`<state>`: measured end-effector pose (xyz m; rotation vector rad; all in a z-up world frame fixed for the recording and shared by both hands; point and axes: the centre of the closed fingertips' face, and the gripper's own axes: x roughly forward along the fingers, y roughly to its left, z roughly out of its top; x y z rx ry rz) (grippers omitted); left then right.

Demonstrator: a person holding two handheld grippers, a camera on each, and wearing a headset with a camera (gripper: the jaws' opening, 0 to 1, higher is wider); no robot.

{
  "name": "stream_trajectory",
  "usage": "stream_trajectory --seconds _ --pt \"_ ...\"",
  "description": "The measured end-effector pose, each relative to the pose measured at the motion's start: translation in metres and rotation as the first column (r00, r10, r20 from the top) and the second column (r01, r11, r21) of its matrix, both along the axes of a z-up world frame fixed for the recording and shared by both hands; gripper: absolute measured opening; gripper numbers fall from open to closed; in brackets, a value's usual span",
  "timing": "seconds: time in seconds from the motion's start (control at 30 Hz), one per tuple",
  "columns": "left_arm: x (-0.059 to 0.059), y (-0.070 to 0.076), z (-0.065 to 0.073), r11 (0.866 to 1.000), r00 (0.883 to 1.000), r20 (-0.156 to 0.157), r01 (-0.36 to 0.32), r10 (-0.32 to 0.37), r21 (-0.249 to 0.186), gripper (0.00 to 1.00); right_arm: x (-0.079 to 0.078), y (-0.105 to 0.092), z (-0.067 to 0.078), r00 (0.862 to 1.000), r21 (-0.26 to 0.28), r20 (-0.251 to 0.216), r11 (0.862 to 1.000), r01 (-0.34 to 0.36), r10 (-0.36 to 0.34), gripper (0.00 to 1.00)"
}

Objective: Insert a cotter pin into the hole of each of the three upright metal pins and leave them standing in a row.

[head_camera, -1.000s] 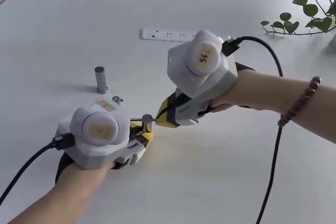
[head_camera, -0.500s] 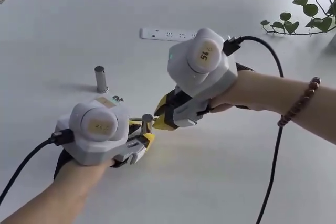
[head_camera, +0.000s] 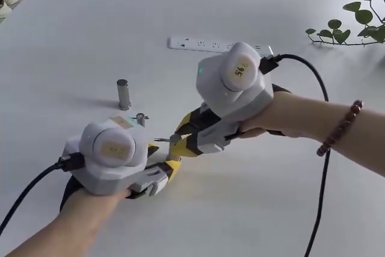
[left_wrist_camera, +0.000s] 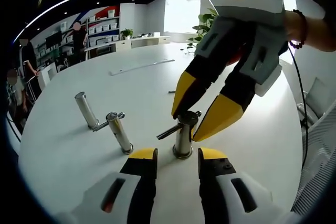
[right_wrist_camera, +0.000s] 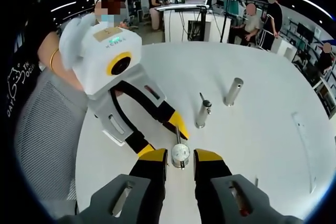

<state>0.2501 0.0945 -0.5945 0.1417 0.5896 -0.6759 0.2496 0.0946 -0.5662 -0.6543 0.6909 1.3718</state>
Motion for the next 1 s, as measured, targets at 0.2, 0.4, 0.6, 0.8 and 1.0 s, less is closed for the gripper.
stream_trajectory --seconds 0.2,0.4,0.6,0.8,1.0 --pt "0.0 0.004 0.004 1.0 1.0 0.007 0.007 -0.007 -0.002 0.32 0.0 0.004 -0.004 1.0 0.012 -0.018 1.0 -0.004 0.004 0.13" --pt "0.0 0.008 0.007 1.0 1.0 0.005 -0.001 0.001 -0.007 0.34 -0.001 0.006 -0.004 1.0 0.016 -0.006 1.0 -0.022 0.022 0.09" --pt "-0.004 0.011 0.014 1.0 1.0 0.015 0.001 0.0 -0.013 0.36 -0.001 0.006 -0.004 1.0 0.027 -0.009 0.999 -0.018 0.018 0.09" --pt "-0.007 0.013 0.017 1.0 1.0 0.018 0.001 -0.001 -0.023 0.37 -0.001 0.006 -0.003 1.0 0.036 -0.013 0.999 -0.009 0.009 0.09" --pt "-0.009 0.016 0.025 0.999 0.999 0.026 -0.017 0.018 -0.043 0.4 0.002 0.005 -0.003 1.0 0.038 -0.014 0.999 0.0 0.0 0.09"
